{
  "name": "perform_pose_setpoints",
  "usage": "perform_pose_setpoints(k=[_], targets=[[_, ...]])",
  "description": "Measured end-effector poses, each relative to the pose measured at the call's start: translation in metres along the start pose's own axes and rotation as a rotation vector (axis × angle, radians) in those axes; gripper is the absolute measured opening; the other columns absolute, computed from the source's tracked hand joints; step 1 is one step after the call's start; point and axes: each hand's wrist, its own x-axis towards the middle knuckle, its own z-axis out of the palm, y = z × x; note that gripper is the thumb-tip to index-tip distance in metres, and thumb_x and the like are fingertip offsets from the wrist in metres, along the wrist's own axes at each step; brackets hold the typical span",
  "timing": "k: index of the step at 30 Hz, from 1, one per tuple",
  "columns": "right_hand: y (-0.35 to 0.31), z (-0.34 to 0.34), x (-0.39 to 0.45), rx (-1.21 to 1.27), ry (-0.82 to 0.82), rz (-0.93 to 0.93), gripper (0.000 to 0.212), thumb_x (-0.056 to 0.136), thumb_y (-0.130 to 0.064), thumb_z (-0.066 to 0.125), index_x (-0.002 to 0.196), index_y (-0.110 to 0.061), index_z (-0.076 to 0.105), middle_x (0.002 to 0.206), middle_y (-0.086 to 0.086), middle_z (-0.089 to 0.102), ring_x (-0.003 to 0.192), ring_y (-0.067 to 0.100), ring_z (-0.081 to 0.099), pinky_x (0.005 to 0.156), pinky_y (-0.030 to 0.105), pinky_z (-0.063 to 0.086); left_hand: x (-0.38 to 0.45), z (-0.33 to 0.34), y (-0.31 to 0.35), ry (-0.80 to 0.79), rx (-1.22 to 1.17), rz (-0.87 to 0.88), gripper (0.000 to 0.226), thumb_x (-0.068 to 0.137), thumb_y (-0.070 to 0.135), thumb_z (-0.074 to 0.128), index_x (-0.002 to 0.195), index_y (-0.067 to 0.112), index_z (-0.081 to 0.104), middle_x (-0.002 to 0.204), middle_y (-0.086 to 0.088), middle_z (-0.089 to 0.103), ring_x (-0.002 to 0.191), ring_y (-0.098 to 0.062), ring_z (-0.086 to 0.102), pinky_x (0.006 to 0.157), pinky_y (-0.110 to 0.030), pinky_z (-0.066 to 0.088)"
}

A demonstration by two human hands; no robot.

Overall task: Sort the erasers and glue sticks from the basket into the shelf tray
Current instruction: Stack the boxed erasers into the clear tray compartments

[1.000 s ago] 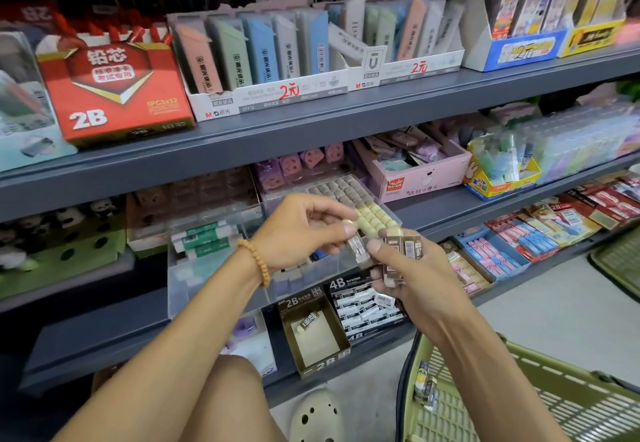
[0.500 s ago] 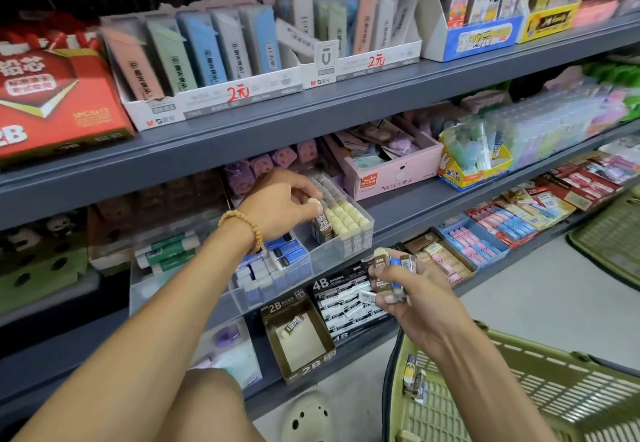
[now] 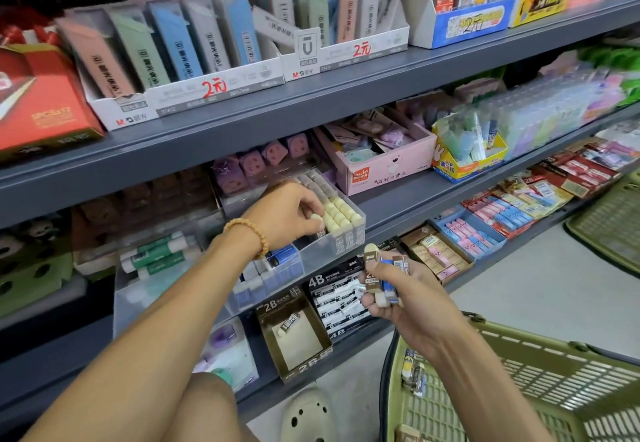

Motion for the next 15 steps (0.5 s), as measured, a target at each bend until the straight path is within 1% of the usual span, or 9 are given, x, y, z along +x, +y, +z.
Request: perform_pose_setpoints(k=[2,5,8,10,13,15], targets=[[0.001,-0.001,0.001,-0.01,-0.012,-0.016,0.016,0.091,-0.007,0.066,0.106,-0.003,0.062,0.079,0.015,0.063,0.053,0.02,0.06,0.045,0.023,0.051,0.001,0.006,0.0,-0.004,0.005,0.005,0.007,0.079,0.021,0.078,0.084,0.021,0.073,0.077,0.011,0.067,0.069,-0.002,0.061,0.061,-0.009,0.043],[0.004,-0.005,0.002,-0.003,-0.006,-0.034,0.02,0.091,-0.007,0.066,0.111,-0.004,0.062,0.077,0.014,0.061,0.054,0.021,0.059,0.047,0.025,0.05,0.002,0.011,-0.001,0.006,0.007,0.02,0.006,0.078,0.017,0.078,0.08,0.02,0.073,0.075,0.01,0.067,0.067,0.003,0.058,0.062,-0.006,0.043],[0.006,-0.007,0.004,0.018,0.003,-0.036,0.025,0.091,-0.006,0.068,0.114,-0.004,0.061,0.079,0.015,0.061,0.056,0.021,0.06,0.049,0.026,0.05,0.003,0.014,-0.004,0.027,0.0,0.041,0.009,0.078,0.015,0.077,0.075,0.021,0.071,0.073,0.009,0.067,0.067,-0.001,0.059,0.067,-0.015,0.049],[0.007,-0.007,0.005,0.015,-0.003,-0.045,0.026,0.09,-0.007,0.069,0.115,-0.005,0.062,0.08,0.014,0.061,0.058,0.021,0.06,0.051,0.027,0.051,0.002,0.014,-0.005,0.026,-0.022,0.042,0.011,0.078,0.015,0.077,0.074,0.022,0.071,0.072,0.009,0.066,0.063,0.001,0.057,0.066,-0.018,0.051],[0.007,-0.007,0.006,-0.011,-0.03,-0.067,0.023,0.088,-0.009,0.071,0.111,-0.01,0.068,0.077,0.011,0.063,0.061,0.021,0.06,0.053,0.028,0.05,0.0,0.012,-0.006,-0.005,-0.076,0.009,0.01,0.078,0.011,0.079,0.082,0.018,0.073,0.072,0.009,0.065,0.057,0.008,0.054,0.06,-0.008,0.045],[0.007,-0.007,0.006,-0.035,-0.045,-0.079,0.022,0.088,-0.01,0.071,0.11,-0.013,0.07,0.076,0.01,0.064,0.063,0.02,0.059,0.054,0.028,0.048,-0.001,0.008,-0.007,-0.035,-0.129,-0.016,0.017,0.075,0.008,0.081,0.088,0.017,0.073,0.075,0.008,0.066,0.056,0.009,0.054,0.06,-0.006,0.045]])
